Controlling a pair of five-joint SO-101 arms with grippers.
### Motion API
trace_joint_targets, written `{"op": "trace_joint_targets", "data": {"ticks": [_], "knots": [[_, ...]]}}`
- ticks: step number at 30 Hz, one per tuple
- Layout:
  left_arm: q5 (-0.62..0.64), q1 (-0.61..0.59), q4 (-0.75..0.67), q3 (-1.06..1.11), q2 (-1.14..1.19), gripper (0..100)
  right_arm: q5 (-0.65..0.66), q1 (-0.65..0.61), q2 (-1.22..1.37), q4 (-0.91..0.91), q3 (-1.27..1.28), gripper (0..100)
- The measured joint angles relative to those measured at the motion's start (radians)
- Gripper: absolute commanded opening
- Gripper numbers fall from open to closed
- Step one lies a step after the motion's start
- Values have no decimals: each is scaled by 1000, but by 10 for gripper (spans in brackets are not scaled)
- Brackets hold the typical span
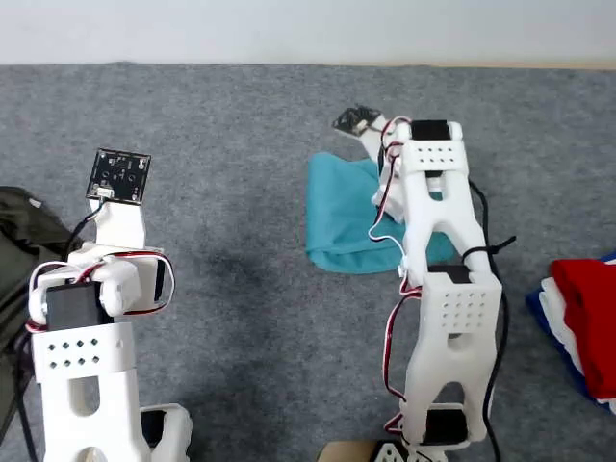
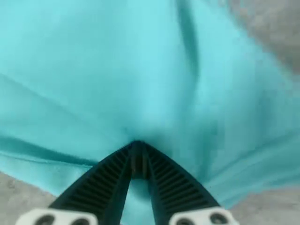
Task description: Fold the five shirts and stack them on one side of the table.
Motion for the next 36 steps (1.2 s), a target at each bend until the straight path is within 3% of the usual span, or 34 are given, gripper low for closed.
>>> {"op": "trace_joint_targets", "data": {"ticks": [7, 13, 20, 30, 36], "knots": [[0, 0, 0, 0, 0, 2, -15, 55, 5, 245, 2, 9], [0, 0, 0, 0, 0, 2, -37, 172, -11, 250, 6, 9], [0, 0, 0, 0, 0, 2, -37, 210, -94, 250, 18, 9], [0, 0, 0, 0, 0, 2, -112, -72, -98, 18, 18, 9], [0, 0, 0, 0, 0, 2, -133, -265, -20, 74, 18, 9]]}}
